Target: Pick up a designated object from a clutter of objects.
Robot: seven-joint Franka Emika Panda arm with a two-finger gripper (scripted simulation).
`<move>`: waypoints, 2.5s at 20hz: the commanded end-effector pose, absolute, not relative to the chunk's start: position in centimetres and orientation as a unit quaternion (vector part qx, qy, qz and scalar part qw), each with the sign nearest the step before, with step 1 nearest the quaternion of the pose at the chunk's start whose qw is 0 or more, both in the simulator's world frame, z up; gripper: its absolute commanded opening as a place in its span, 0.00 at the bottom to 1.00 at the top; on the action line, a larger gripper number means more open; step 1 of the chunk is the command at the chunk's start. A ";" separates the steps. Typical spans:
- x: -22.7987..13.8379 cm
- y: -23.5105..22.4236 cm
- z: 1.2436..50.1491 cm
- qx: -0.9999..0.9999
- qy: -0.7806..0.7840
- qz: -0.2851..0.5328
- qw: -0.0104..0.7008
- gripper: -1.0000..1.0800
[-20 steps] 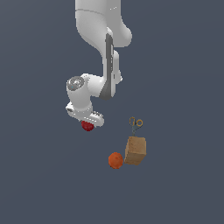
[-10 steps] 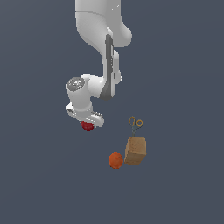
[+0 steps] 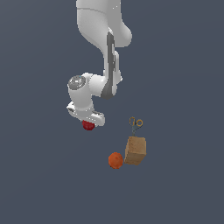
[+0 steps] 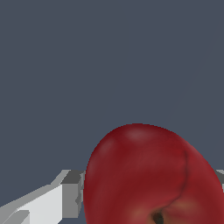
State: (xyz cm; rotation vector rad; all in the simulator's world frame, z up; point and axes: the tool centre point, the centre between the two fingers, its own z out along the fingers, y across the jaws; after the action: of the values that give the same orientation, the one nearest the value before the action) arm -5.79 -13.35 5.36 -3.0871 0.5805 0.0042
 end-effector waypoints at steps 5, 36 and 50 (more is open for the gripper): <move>-5.2 -11.0 8.1 -0.983 0.184 0.000 0.000 0.00; 0.6 12.2 35.0 -0.983 0.185 0.000 -0.001 0.00; 2.8 19.2 43.1 -0.983 0.185 0.000 0.000 0.00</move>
State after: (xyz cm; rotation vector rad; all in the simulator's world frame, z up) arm 2.63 18.71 42.30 -3.0891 0.5788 0.0031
